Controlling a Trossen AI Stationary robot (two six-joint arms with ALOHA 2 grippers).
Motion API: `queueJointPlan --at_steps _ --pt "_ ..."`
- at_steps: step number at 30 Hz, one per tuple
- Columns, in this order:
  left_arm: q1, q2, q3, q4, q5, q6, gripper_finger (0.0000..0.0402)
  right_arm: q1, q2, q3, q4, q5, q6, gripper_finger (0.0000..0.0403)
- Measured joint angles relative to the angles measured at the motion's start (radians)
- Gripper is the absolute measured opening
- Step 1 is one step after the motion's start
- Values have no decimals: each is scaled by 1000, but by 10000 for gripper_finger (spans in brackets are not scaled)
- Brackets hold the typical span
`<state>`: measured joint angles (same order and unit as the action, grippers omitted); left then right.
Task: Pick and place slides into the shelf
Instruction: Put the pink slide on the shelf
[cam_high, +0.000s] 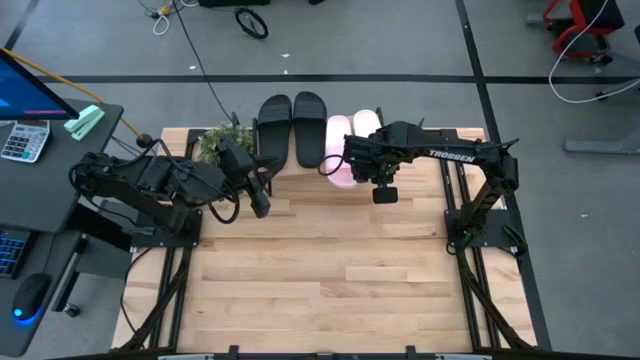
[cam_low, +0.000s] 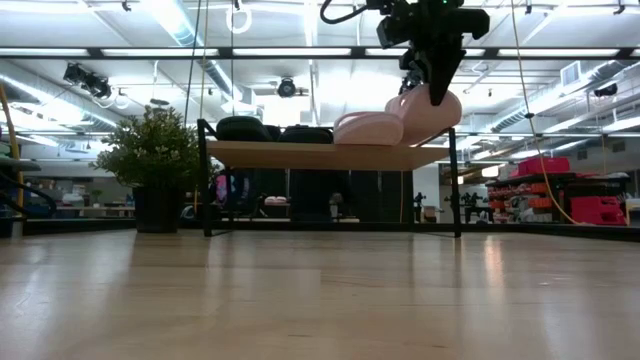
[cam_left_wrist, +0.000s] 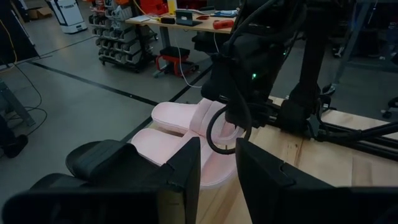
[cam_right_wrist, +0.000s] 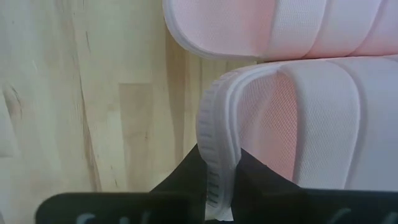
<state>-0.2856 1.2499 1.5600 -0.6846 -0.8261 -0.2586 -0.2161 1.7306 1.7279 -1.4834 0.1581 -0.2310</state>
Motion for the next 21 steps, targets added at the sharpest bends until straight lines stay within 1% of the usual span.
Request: queueJointPlan --at_steps 3,7,9,13,17,21 --pt "0 0 0 0 0 0 107 0 0 0 -2 3 -1 59" --pt "0 0 0 0 0 0 107 2 0 0 -16 49 1 69" --pt "0 0 0 0 0 0 107 9 0 0 -19 79 1 62" --pt "0 0 0 0 0 0 107 34 0 0 -21 133 -8 33" --pt "0 0 0 -1 0 0 107 58 1 0 -34 174 -24 33" --pt "0 0 0 -2 0 0 107 65 1 0 -85 184 -72 33"
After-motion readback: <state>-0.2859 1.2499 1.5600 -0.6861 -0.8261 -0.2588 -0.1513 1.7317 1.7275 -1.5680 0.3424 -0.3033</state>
